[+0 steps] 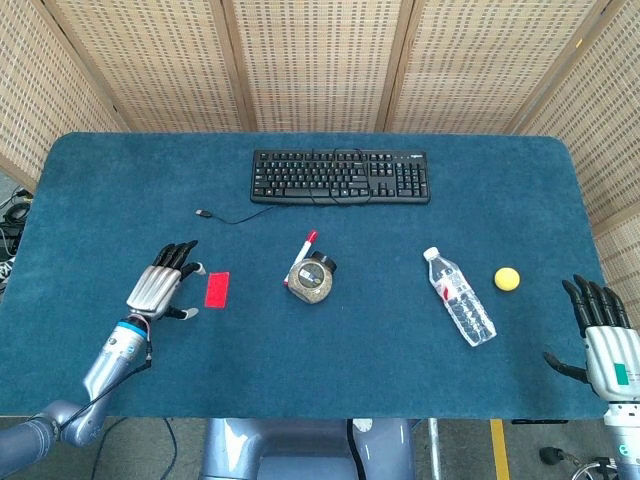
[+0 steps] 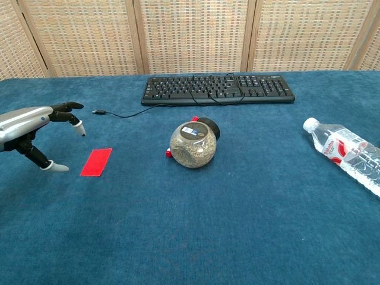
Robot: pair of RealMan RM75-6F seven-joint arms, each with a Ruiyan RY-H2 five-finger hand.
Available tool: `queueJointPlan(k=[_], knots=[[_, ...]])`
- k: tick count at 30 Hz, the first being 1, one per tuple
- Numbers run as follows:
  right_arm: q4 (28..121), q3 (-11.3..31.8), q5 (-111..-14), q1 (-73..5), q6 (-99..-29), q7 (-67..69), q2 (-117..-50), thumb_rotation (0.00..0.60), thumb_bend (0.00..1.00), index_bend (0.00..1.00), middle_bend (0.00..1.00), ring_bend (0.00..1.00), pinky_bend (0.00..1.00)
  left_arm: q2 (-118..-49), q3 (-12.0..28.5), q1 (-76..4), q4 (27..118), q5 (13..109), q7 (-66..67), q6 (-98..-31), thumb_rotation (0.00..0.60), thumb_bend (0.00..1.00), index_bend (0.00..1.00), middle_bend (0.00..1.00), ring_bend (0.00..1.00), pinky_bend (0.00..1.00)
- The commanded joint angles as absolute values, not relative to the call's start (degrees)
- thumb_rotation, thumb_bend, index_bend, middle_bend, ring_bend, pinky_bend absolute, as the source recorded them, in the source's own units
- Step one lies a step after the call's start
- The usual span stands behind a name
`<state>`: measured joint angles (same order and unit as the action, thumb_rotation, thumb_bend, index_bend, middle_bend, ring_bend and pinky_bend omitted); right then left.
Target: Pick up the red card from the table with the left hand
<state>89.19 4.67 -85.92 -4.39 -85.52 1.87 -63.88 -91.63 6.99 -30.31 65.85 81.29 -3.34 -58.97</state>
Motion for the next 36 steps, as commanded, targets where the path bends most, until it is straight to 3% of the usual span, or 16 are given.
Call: queueJointPlan(k=[1,36], knots=[[89.0,4.7,-85.7,-4.4,-85.4,2.1,-63.8,0.600,0.00,0.00,0.00,0.00,0.00,-92.9,7.1,-30.9,64.7,80.8,-3.6,-58.6,0.600,0.15,0.34,0.00,0.00,0.00],[88.4,5.0,-84.8,-4.5,-84.9,4.2,-63.3,0.600,0.00,0.00,0.00,0.00,0.00,-100.2,6.8,-34.1,57.0,78.7,-3.6,-56.3,0.600,0.14,0.34,0.00,0.00,0.00]])
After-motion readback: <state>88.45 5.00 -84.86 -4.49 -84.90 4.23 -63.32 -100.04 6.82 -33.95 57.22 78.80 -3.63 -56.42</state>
